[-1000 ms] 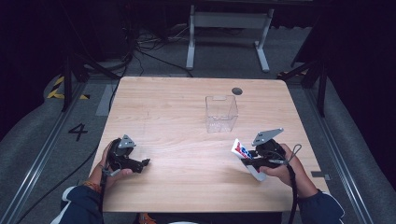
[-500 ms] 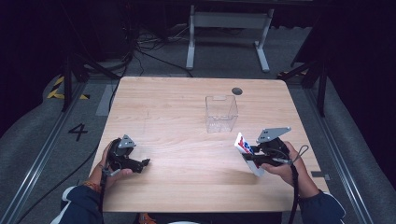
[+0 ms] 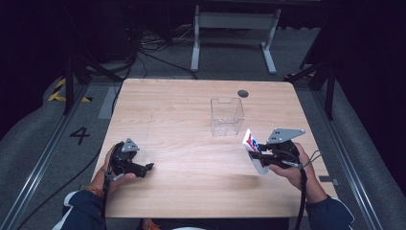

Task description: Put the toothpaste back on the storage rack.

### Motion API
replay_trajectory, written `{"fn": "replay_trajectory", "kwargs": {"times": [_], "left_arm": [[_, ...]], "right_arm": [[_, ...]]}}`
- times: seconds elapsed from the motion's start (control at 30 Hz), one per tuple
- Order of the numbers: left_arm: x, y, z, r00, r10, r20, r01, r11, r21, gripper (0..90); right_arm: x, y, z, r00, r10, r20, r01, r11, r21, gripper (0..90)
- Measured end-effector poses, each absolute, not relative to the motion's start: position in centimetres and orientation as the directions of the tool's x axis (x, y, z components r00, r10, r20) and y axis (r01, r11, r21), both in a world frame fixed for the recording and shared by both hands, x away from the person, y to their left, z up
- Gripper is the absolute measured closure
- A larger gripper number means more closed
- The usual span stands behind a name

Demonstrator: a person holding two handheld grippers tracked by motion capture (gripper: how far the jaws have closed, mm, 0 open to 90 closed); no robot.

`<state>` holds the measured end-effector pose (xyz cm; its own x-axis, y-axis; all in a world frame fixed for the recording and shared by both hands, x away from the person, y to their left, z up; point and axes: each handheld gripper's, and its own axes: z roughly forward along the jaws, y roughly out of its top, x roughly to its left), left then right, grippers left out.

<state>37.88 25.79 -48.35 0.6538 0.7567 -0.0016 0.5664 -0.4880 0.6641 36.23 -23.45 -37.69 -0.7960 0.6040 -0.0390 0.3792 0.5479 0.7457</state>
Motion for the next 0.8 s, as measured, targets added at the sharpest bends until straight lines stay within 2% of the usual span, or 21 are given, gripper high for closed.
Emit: {"fn": "replay_trajectory", "kwargs": {"times": [0.8], "left_arm": [[37.9, 25.8, -48.3, 0.655, 0.756, -0.003, 0.567, -0.489, 0.663, 0.1]], "right_arm": [[37.8, -23.5, -34.4, -0.774, 0.630, -0.064, 0.313, 0.468, 0.827, 66.8]]}}
